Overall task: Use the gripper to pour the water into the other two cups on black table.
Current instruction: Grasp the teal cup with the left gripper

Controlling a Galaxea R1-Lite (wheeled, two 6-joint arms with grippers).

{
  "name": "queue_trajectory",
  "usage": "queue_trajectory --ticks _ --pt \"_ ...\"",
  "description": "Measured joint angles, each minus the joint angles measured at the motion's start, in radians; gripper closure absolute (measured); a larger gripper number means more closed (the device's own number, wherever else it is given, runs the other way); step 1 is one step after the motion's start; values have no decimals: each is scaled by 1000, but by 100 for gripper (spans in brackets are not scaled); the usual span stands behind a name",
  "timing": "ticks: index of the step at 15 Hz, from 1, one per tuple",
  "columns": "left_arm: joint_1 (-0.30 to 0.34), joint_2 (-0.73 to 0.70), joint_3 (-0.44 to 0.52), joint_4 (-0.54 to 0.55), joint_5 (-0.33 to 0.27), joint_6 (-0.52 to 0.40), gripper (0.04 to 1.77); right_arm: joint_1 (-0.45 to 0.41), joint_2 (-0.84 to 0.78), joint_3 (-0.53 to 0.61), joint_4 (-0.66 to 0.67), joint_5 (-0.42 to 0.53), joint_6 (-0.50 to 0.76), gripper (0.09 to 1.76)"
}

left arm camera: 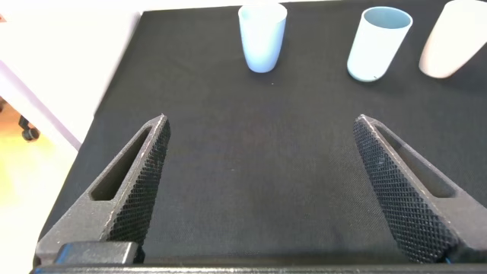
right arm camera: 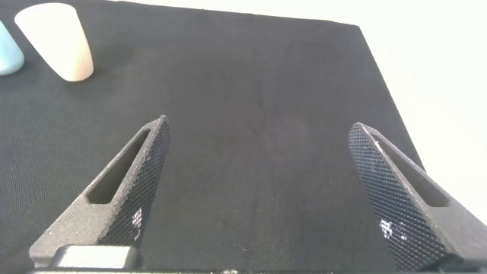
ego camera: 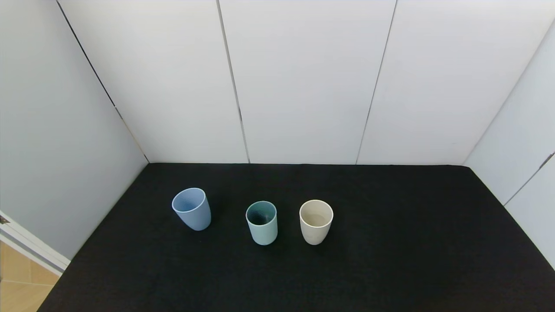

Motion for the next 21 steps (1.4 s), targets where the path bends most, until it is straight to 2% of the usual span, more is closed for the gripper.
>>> queue_trajectory --ticks 10,13,15,17,21 --pt "0 0 0 -2 3 -21 9 0 0 0 0 0 0 14" --pt "-1 0 -7 8 -1 0 9 0 0 0 0 0 0 14" --pt "-1 5 -61 26 -33 -28 9 0 0 0 0 0 0 14" --pt "-1 40 -170 73 -86 -96 9 0 0 0 0 0 0 14" --pt "-2 238 -322 102 -217 -118 9 0 0 0 0 0 0 14"
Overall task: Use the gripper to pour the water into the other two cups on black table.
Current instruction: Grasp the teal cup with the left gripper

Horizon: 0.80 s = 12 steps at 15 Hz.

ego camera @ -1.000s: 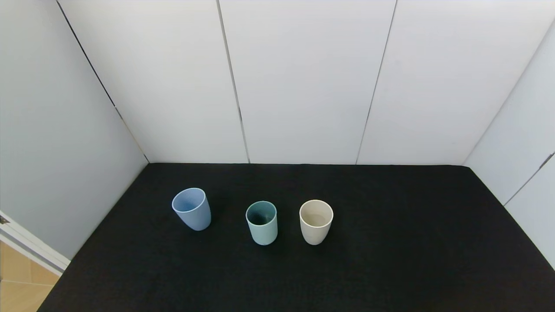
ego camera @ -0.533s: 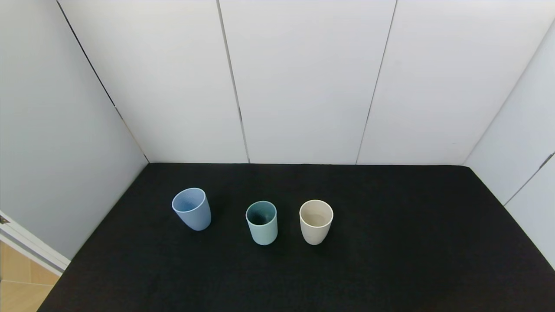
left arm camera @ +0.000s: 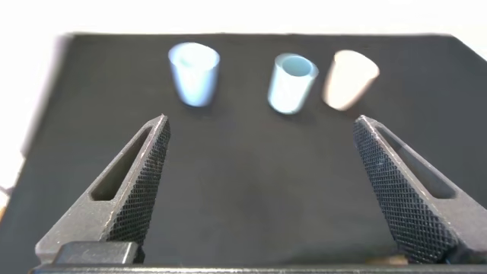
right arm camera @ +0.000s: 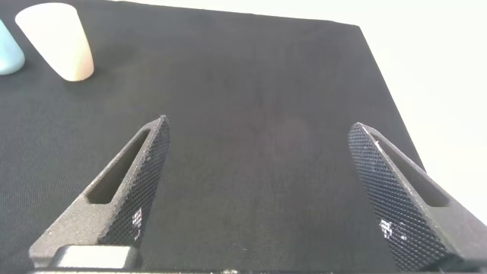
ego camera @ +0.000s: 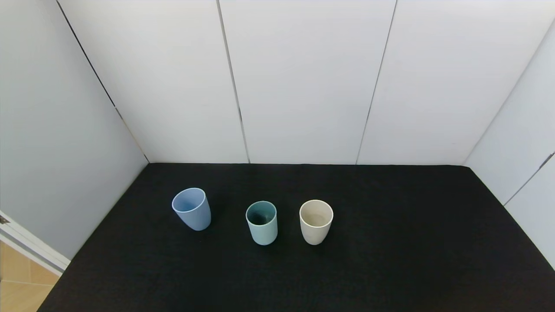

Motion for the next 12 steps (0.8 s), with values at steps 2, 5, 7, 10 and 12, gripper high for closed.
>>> queue_trajectory --ticks 2,5,7,10,12 --pt "0 152 -52 -4 -49 33 9 0 0 0 0 0 0 14" --pt "-20 395 -104 -59 -84 132 9 0 0 0 0 0 0 14" --pt "-78 548 -129 -110 -83 165 9 0 0 0 0 0 0 14" --pt "-201 751 -180 -144 -55 181 9 0 0 0 0 0 0 14" --pt "-271 877 -209 -199 -27 184 9 0 0 0 0 0 0 14"
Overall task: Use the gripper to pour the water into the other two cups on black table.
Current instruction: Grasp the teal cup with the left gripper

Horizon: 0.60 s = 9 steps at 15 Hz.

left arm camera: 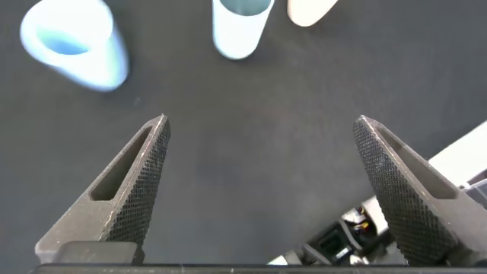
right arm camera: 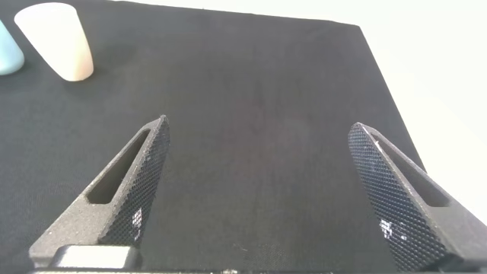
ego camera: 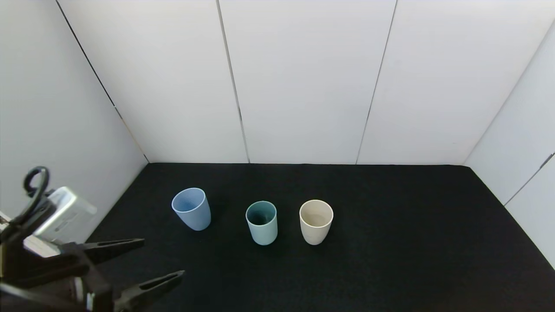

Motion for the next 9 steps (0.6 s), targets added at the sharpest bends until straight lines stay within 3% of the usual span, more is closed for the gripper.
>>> queue_trajectory --ticks 5,9 --pt "-145 334 -10 -310 123 -4 9 0 0 0 0 0 0 14" --pt "-207 543 -2 -573 179 -8 9 0 0 0 0 0 0 14"
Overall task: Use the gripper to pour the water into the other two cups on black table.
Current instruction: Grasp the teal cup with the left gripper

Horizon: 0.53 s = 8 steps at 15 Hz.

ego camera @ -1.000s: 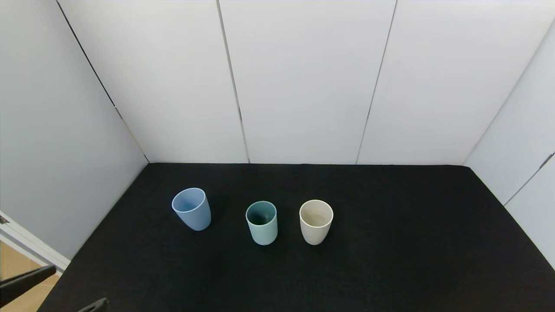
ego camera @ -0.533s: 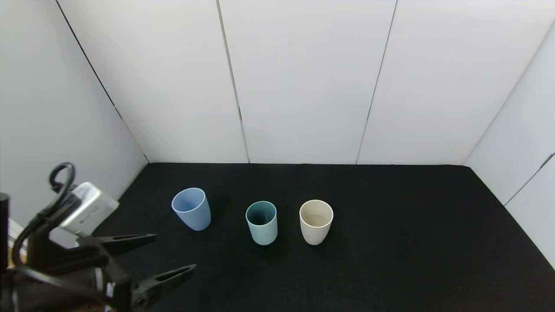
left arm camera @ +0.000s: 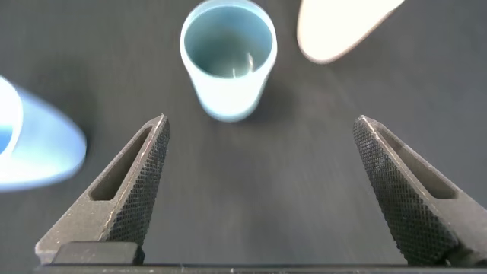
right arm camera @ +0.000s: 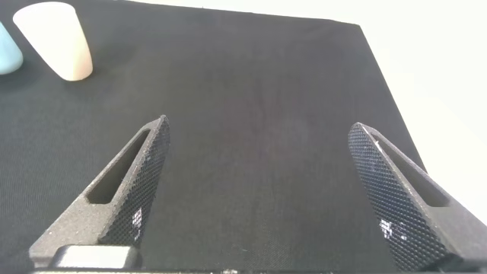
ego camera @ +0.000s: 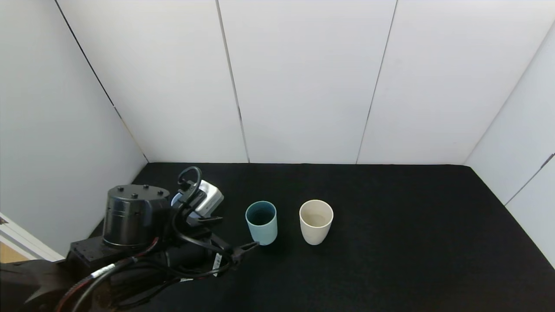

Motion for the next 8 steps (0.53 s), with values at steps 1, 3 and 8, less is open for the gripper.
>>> queue_trajectory --ticks 1,3,8 --pt "-8 44 7 -73 18 1 9 0 0 0 0 0 0 14" --pt "-21 131 25 -204 53 5 9 0 0 0 0 0 0 14" --pt "-28 297 61 -407 93 11 9 0 0 0 0 0 0 14"
